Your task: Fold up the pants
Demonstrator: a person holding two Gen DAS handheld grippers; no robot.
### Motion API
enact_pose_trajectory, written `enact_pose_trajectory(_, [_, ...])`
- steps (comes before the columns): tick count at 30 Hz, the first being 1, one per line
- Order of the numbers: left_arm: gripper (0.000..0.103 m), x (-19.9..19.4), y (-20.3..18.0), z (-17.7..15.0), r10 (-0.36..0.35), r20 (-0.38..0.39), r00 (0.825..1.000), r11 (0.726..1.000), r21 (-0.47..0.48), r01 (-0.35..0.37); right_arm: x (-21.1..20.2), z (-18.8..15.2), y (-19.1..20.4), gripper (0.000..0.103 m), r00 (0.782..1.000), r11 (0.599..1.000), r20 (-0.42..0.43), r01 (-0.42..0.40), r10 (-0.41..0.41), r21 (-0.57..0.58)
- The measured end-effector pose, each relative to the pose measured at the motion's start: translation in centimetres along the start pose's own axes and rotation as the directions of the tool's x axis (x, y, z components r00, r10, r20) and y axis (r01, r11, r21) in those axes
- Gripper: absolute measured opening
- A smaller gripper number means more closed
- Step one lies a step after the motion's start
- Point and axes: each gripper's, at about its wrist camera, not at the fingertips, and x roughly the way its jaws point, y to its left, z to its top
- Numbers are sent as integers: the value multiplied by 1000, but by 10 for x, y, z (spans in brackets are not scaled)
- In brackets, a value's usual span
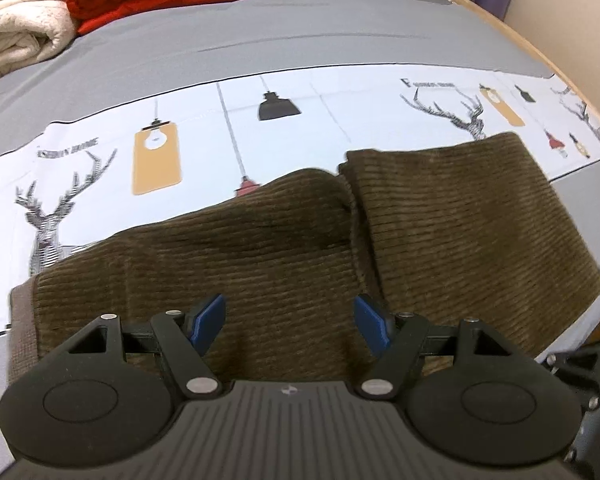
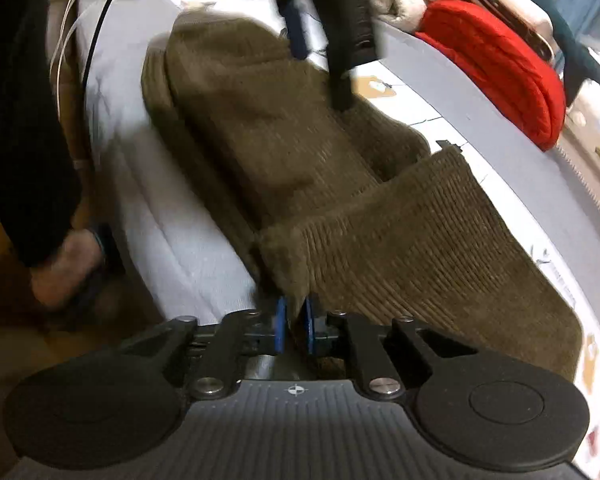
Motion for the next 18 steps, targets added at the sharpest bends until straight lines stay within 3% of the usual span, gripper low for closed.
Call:
enact_pose_trajectory(3, [76, 8, -8, 9, -22, 0, 1000, 999, -31, 22, -19, 2, -19, 19, 999, 989, 46, -16, 9, 144])
enact_pose_trajectory(7, [74, 23, -17, 18, -61, 18, 998, 994, -90, 62, -54, -7, -60, 31, 989, 917, 137, -12, -47, 399])
enact_pose_trajectory(9, [74, 35, -19, 20, -76, 38, 996, 990, -115, 80, -67, -20, -86, 34, 983, 842, 157, -6, -94, 539])
enact_pose_trajectory(11, [73, 49, -18, 21, -93, 52, 994, 981, -164, 100, -74, -42, -110, 34, 982, 742, 120, 30, -149, 670])
enact_pose_trajectory(14, [73, 67, -20, 22, -144, 95, 985, 965, -207, 161, -76, -76, -133, 34, 975, 622, 16, 128, -221, 772])
enact_pose_trajectory(16, [74, 79, -24, 25, -110, 68, 992, 967, -224, 122, -75, -95, -138, 34, 963, 554, -58, 200, -262, 808])
enact_pose_trajectory(18, [74, 87, -26, 26, -131, 59, 990, 965, -223, 141, -73, -111, -144, 37, 960, 485, -105, 223, -258, 846])
